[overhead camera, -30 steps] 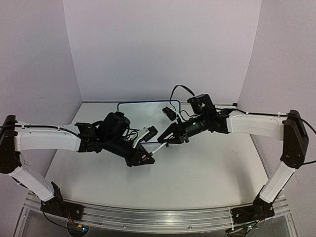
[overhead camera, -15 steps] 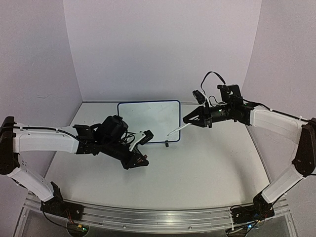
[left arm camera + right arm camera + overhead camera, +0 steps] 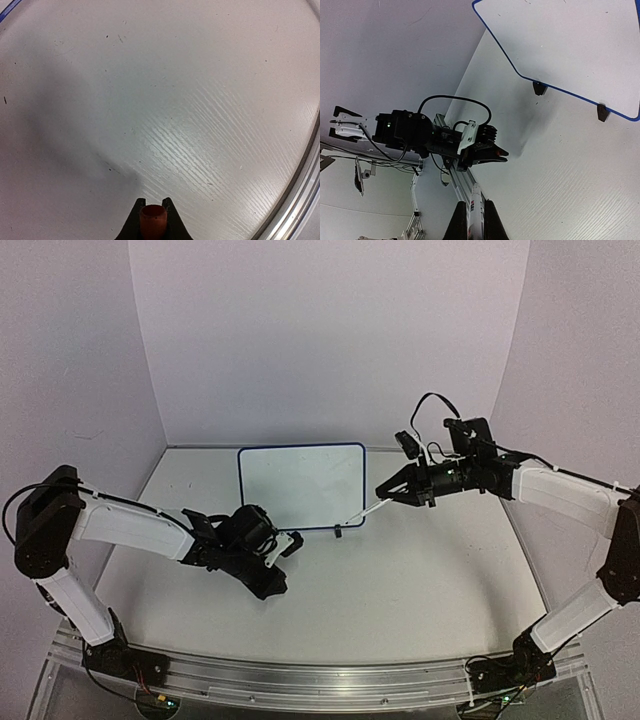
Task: Write a sentence on the whiteboard
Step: Place the pen cap at the center of the board, then pass from the right arm to the left, then pass from the left arm to the right, then pass from the right arm to the left, then pass from the left arm to the right
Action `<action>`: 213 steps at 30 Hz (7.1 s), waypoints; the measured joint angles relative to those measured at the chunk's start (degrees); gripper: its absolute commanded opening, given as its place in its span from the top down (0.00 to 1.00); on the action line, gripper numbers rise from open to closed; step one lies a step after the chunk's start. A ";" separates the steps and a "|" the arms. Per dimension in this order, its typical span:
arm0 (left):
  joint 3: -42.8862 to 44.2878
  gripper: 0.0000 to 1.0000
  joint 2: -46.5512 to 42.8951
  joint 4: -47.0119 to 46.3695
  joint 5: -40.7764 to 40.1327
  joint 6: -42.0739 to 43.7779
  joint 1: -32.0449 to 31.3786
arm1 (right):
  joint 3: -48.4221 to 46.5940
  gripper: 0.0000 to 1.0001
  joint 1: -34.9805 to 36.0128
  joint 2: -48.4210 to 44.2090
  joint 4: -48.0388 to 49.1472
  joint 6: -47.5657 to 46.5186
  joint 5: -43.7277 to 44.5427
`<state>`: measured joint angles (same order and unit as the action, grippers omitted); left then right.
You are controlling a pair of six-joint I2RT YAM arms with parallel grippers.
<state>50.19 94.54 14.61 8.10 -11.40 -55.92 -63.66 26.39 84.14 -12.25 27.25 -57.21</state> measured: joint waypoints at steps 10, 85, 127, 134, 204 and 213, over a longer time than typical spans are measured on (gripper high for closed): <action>0.02 0.63 1.38 -0.03 -2.70 -0.95 0.11 | 0.02 1.00 0.46 0.07 -2.91 -1.94 1.28; 12.41 1.00 -2.36 -10.27 10.60 -2.17 -1.84 | -4.90 0.82 14.80 11.80 0.98 -0.30 3.83; 10.82 1.00 -3.15 -10.14 11.40 -1.50 -1.84 | -3.69 1.00 15.10 11.63 9.18 5.79 8.38; 10.82 0.45 -3.45 -9.99 11.17 -0.69 -1.80 | -3.11 1.00 15.06 10.81 9.27 5.68 8.50; 14.62 1.00 -7.73 -3.91 14.45 23.56 6.13 | -3.35 0.37 19.18 3.11 13.24 5.91 28.97; 15.82 1.00 -7.73 1.99 15.43 26.20 2.58 | -10.22 0.38 11.47 1.70 -6.54 0.76 12.64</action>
<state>66.01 86.80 16.61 23.53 14.81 -53.34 -73.88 37.86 85.83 -18.79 28.01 -44.57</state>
